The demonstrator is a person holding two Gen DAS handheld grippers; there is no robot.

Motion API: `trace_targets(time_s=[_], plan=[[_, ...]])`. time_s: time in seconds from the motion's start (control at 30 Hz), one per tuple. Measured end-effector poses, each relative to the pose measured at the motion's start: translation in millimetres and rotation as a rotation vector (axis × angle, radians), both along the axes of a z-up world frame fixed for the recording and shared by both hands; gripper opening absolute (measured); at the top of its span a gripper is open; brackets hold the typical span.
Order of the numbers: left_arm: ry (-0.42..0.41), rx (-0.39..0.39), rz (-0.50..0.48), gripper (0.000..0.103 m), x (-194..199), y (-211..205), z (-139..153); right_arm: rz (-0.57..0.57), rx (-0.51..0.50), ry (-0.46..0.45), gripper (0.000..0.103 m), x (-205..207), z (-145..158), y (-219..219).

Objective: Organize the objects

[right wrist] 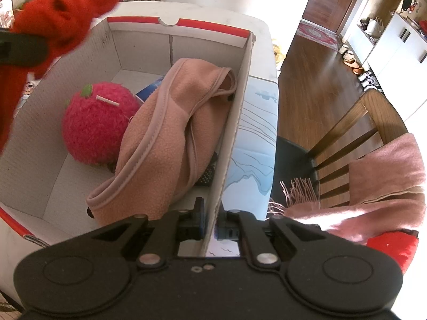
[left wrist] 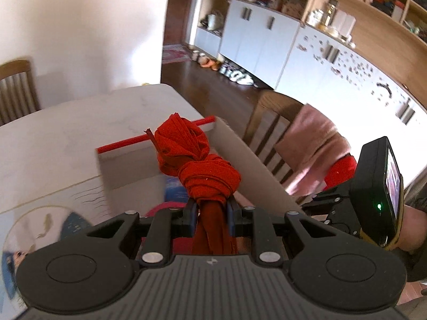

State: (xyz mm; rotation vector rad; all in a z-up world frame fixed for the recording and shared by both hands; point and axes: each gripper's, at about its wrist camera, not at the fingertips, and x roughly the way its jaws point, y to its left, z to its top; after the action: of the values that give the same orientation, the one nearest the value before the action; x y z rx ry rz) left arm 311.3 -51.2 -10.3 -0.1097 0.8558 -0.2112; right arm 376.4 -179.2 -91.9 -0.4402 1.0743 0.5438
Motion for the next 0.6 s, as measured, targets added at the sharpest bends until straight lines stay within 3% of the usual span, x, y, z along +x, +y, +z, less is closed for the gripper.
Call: trace_targets(time_s=[0.23,0.6], plan=[[0.048,-0.021,-0.049,0.020,32,-25,-14,-0.005,0.008,-0.002,0.006,1,2,-1],[0.145,-0.076,-0.033,0.020,74,-42,-40,-0.011,0.019,-0.001,0.006,1,5,-3]])
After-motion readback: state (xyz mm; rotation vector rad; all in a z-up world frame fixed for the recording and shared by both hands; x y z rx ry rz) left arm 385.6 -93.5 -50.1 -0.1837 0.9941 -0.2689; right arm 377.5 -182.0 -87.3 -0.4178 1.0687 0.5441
